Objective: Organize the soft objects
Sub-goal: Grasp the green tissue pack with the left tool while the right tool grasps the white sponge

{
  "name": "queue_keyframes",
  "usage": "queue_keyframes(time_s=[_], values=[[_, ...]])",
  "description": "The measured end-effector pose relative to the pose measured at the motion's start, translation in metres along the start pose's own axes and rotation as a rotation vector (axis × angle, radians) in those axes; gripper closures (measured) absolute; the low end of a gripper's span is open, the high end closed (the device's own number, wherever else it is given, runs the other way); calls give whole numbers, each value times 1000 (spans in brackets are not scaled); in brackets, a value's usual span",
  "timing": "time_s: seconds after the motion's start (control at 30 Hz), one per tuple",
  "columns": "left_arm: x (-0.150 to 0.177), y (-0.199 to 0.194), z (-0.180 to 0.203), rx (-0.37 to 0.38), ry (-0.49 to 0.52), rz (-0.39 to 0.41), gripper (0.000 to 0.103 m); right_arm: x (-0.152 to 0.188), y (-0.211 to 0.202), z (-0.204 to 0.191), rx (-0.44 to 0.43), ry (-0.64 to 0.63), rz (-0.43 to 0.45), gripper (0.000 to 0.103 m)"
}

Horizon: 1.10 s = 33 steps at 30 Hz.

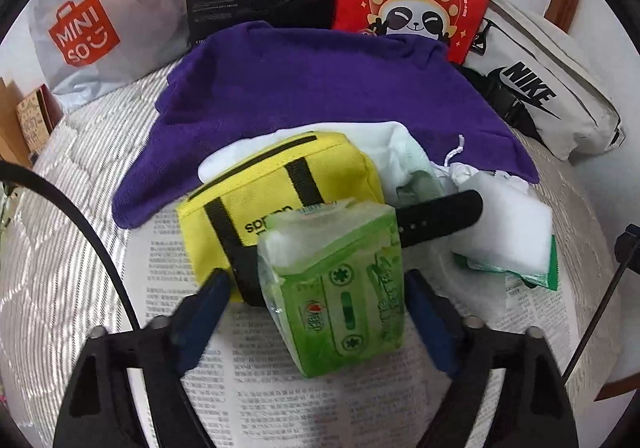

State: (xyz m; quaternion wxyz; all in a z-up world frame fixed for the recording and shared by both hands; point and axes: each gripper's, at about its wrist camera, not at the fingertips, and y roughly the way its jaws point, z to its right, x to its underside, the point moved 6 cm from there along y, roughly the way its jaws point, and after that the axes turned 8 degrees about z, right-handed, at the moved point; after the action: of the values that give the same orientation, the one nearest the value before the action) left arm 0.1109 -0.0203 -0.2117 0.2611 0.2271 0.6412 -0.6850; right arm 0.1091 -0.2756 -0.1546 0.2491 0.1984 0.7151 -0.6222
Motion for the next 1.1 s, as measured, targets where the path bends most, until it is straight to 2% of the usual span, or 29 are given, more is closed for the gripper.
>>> queue_keyframes(time_s=[0.07, 0.17, 0.27, 0.63, 0.83, 0.97, 1.1], values=[[-1, -1, -3, 3, 2, 4, 46, 2, 6, -2, -8, -4, -15, 0], [-2, -6, -10, 39, -21, 2, 51, 5, 11, -6, -7, -17, -23, 0], [-3, -11, -15, 72, -48, 3, 52, 7, 15, -10, -13, -28, -31, 0], [-1, -27, -28, 48, -17, 9, 52, 11, 34, -30, -62, -33, -45, 0], [2, -32, -38, 60, -40, 15, 52, 2, 49, -60, -97, -145, 0, 0], [3, -31, -38, 73, -40, 10, 52, 4, 69, -75, -81, -196, -17, 0], [3, -29, -37, 85, -38, 7, 52, 4, 81, -87, -48, -272, 2, 1]])
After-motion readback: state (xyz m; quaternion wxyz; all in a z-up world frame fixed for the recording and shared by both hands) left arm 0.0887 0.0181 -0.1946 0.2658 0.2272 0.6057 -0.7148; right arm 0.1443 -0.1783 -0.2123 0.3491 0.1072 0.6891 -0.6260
